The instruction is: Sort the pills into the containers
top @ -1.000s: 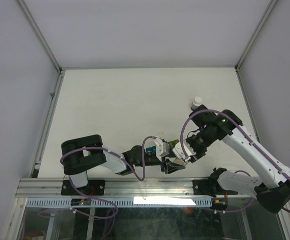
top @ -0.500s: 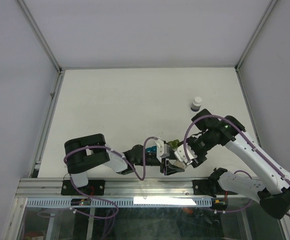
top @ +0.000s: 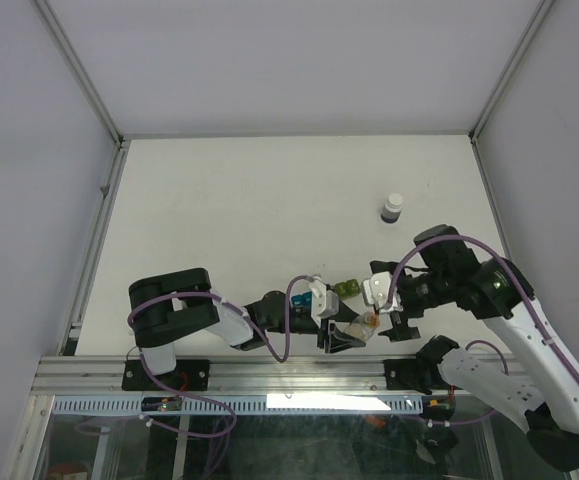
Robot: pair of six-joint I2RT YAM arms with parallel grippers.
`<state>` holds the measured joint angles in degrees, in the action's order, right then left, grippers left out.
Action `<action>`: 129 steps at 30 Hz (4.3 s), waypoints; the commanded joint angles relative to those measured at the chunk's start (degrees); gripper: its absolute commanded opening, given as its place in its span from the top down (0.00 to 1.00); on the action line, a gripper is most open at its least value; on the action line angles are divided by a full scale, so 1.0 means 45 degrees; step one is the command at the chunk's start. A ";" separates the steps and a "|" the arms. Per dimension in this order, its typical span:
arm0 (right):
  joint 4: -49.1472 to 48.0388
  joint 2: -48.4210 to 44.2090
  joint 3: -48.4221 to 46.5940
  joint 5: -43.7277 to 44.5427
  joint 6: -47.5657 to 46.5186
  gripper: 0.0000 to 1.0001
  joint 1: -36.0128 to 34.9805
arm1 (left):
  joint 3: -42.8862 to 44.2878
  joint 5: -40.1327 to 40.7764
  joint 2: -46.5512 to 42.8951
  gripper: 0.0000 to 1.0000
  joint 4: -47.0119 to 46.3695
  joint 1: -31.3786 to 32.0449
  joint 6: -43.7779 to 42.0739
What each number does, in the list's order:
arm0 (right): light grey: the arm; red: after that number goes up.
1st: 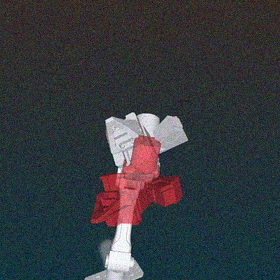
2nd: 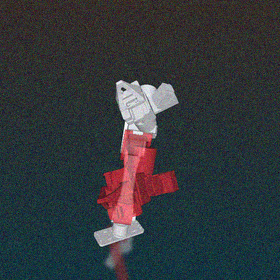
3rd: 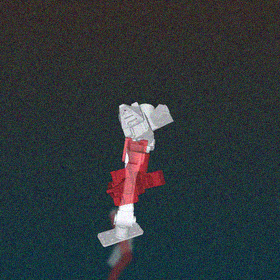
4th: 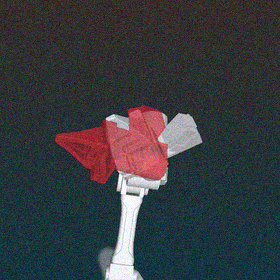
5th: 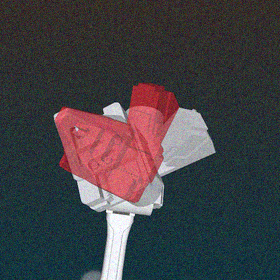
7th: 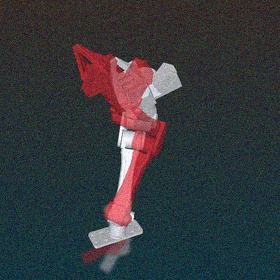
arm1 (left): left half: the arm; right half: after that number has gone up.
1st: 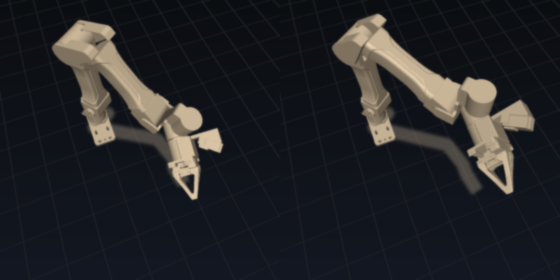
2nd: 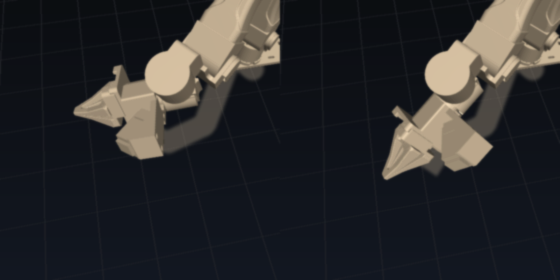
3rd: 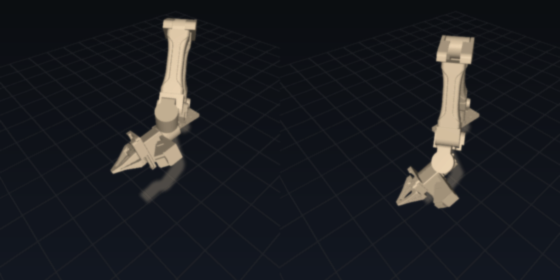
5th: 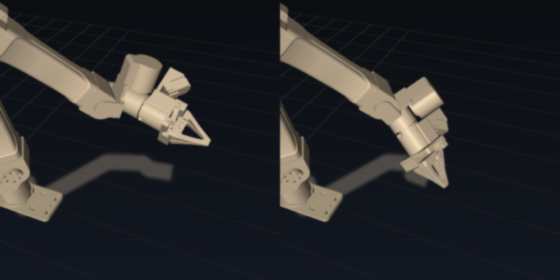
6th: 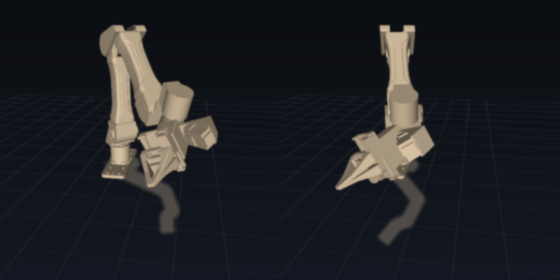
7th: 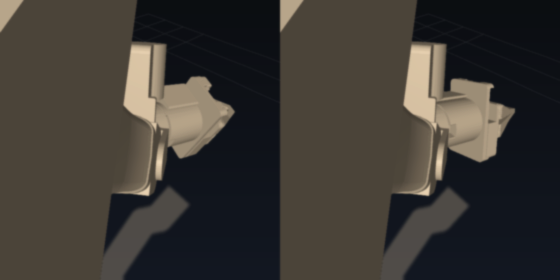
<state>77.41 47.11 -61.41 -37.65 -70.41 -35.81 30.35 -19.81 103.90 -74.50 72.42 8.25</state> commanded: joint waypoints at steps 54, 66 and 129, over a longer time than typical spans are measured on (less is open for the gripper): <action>0.1774 0.2594 -0.2030 0.1152 -0.6787 0.86 -0.0804 | -0.0085 0.0051 -0.0023 1.00 -0.0891 0.0217 0.0012; -0.6641 0.2295 0.3168 0.4240 0.4119 0.94 0.3352 | -0.1163 0.1677 -0.0766 1.00 -0.2104 0.0210 0.0462; -1.5986 -0.1640 0.3276 -0.6637 1.5009 0.02 0.6815 | 0.4310 1.2994 -0.5002 1.00 0.4021 0.0353 0.4202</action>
<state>19.57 39.79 -49.15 -70.02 -11.03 -3.49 45.08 32.27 79.31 -56.38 72.75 26.33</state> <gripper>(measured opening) 0.983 0.514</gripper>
